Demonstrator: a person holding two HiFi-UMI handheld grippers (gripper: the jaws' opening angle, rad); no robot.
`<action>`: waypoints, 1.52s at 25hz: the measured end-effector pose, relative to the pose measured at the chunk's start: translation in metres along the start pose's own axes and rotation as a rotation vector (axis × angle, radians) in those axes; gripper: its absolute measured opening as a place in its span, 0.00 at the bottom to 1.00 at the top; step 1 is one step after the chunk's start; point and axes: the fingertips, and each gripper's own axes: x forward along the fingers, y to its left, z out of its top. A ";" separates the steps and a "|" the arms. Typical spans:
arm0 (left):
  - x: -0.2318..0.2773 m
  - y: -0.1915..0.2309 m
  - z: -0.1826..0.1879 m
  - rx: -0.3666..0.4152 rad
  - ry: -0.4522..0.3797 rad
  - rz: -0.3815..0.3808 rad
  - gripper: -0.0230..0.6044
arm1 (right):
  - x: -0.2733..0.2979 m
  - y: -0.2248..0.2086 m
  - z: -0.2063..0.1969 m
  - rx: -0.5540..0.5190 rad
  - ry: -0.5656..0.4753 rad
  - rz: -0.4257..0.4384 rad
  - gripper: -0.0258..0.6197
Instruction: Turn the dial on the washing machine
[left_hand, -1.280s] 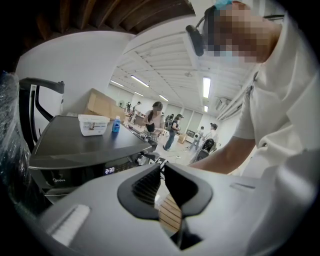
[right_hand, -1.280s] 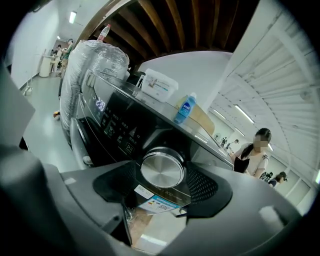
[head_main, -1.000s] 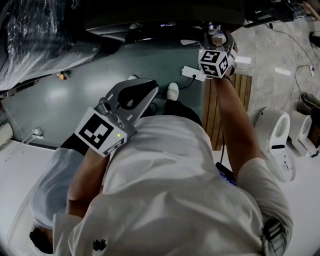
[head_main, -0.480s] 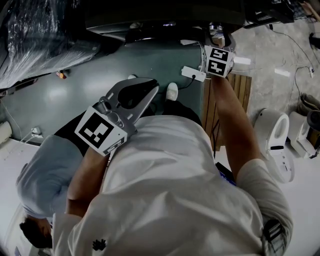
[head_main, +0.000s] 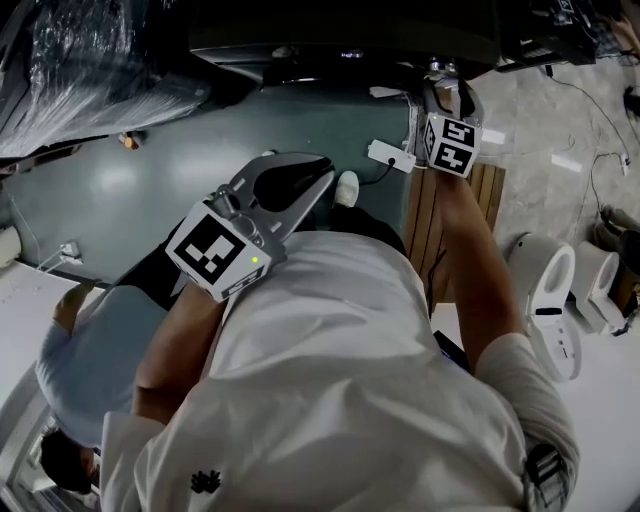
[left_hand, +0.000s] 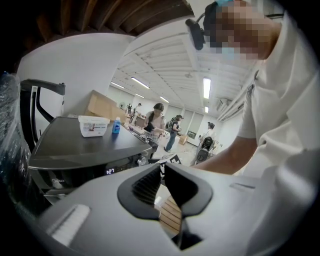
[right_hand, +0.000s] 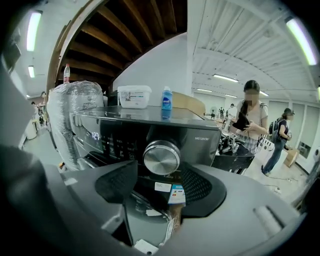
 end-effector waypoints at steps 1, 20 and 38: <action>0.001 0.000 0.000 0.002 -0.003 -0.001 0.13 | -0.005 0.001 -0.003 0.000 0.008 0.014 0.46; 0.002 -0.009 -0.009 0.004 -0.017 0.012 0.13 | -0.127 0.073 -0.010 -0.022 0.069 0.375 0.04; -0.037 -0.021 -0.043 -0.028 0.025 0.051 0.12 | -0.231 0.112 0.036 0.006 -0.042 0.495 0.04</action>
